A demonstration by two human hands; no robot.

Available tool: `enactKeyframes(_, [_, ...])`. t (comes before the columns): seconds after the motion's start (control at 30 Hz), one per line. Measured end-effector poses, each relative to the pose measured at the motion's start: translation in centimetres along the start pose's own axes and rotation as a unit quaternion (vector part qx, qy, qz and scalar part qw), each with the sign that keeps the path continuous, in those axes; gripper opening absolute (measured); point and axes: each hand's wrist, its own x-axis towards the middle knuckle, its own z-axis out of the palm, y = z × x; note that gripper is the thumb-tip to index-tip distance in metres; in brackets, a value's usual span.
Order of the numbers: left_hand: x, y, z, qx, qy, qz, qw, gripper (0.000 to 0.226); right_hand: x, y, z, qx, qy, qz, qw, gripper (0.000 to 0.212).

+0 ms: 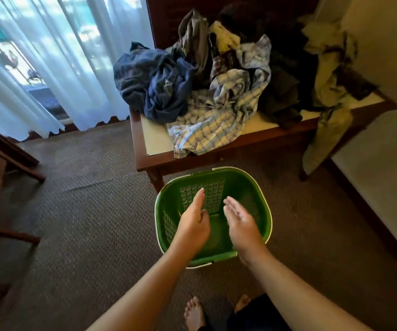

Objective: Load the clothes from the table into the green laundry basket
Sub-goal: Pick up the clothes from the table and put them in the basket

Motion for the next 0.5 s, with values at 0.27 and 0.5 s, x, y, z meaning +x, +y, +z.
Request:
enactKeyframes(0.27, [4.6, 8.3, -1.0, -0.033, 0.075, 0.042, 0.996, 0.062, 4.3, -7.5, -3.6, -0.034, -0.052, -0.113, 0.992, 0.046])
enactKeyframes(0.5, [10.4, 18.9, 3.5, -0.066, 0.151, 0.039, 0.986, 0.060, 11.9, -14.3, -12.6, -0.069, -0.133, -0.164, 0.975, 0.043])
